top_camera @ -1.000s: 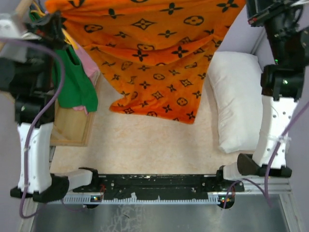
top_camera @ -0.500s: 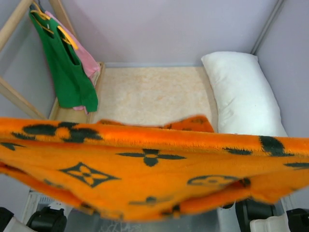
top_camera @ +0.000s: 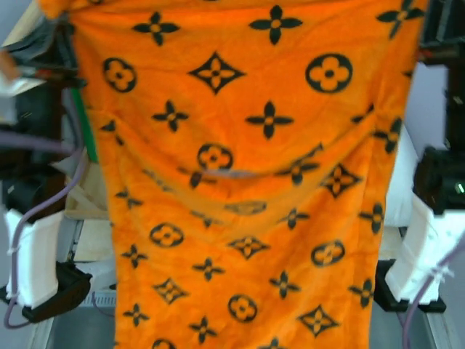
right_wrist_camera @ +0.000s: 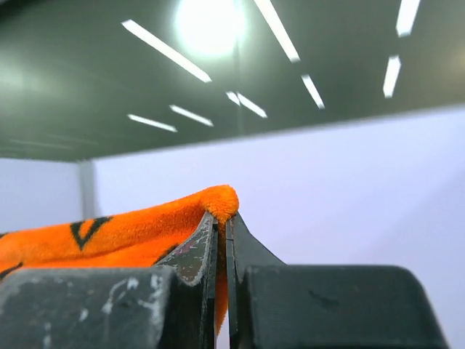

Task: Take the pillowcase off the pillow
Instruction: Fold the pillowcase at the center of the board.

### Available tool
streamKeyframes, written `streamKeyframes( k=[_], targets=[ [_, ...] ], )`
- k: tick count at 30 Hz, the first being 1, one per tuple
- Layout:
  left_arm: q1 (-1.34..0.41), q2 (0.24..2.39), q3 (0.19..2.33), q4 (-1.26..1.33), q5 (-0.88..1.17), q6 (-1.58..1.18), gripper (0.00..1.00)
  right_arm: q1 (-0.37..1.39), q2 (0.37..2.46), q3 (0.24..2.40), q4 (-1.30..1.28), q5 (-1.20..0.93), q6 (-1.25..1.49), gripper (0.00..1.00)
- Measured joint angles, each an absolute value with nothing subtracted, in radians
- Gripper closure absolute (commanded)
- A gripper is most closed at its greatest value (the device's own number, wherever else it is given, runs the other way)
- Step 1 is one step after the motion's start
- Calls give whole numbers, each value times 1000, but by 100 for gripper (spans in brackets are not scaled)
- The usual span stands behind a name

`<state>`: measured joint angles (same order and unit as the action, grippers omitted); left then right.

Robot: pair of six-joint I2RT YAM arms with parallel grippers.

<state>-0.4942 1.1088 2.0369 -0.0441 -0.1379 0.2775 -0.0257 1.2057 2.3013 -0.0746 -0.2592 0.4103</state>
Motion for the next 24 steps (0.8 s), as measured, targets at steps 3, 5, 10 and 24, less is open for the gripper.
streamKeyframes(
  k=[3, 5, 10, 24],
  targets=[
    [-494, 1201, 1969, -25, -221, 331, 100, -24, 1269, 2148, -62, -218, 409, 100],
    [-439, 1258, 1903, -15, -228, 324, 100, -24, 1304, 2025, -42, -202, 411, 100],
    [-199, 1409, 1655, 50, -115, 187, 100, -15, 1412, 1620, 41, -218, 439, 100],
    [-133, 2096, 1740, 259, 51, 85, 100, -55, 2105, 2104, -94, -279, 391, 100]
  ],
)
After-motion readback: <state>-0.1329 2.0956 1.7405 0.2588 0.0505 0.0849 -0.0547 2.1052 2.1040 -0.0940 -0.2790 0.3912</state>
